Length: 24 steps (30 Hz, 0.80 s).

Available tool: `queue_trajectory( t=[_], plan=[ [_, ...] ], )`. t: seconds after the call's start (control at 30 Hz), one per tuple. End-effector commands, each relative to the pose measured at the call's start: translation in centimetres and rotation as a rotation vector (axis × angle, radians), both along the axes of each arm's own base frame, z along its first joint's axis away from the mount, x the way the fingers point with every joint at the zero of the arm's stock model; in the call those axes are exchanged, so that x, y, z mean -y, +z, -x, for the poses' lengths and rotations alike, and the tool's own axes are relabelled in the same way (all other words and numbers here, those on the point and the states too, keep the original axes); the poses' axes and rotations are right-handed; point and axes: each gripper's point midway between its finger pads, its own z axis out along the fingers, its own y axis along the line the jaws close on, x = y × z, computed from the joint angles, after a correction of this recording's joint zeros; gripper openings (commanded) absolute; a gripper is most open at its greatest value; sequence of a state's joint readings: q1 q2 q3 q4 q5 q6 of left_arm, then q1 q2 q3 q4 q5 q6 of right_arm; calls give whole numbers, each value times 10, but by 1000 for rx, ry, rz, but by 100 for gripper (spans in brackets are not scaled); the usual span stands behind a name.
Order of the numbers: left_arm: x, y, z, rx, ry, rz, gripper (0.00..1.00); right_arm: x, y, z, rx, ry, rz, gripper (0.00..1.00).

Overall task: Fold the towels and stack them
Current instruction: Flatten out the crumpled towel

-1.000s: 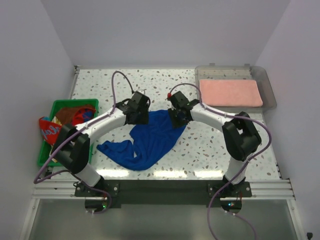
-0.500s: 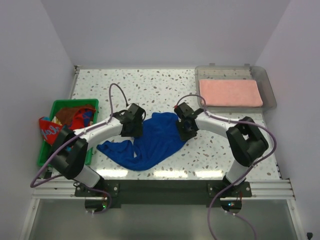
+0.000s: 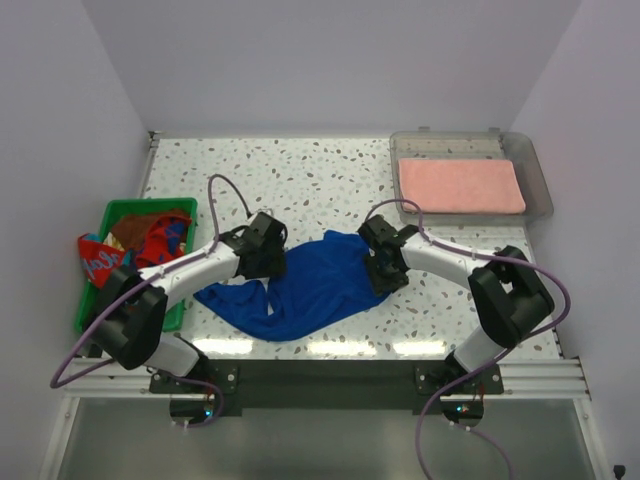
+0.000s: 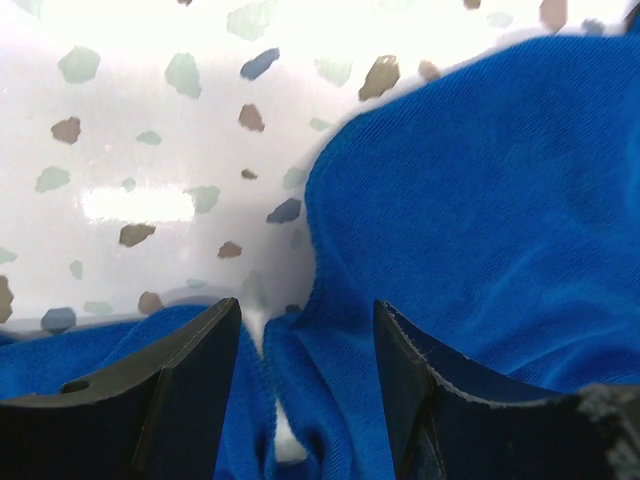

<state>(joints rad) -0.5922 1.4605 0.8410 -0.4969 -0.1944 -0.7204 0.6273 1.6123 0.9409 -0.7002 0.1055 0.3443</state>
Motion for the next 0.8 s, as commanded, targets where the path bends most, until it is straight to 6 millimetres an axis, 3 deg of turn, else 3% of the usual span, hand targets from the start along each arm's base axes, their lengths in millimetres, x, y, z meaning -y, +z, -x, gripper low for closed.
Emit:
queue_trajectory(
  t=[0.0, 0.1, 0.27, 0.47, 0.63, 0.77],
  plan=[
    [19, 9, -29, 95, 54, 76, 60, -7, 9, -7, 45, -19, -44, 46],
    [29, 11, -47, 113, 49, 77, 60, -6, 11, -8, 56, -19, -44, 46],
    [33, -6, -58, 78, 28, 23, 60, -6, 13, -8, 70, -17, -55, 46],
    [44, 3, -91, 168, -58, -18, 59, -8, 14, -8, 76, -15, -70, 46],
    [67, 2, -107, 224, -281, -39, 62, -8, 13, -8, 79, -11, -71, 46],
    [78, -6, -109, 226, -405, -44, 62, -9, 13, -8, 80, -13, -76, 46]
  ],
)
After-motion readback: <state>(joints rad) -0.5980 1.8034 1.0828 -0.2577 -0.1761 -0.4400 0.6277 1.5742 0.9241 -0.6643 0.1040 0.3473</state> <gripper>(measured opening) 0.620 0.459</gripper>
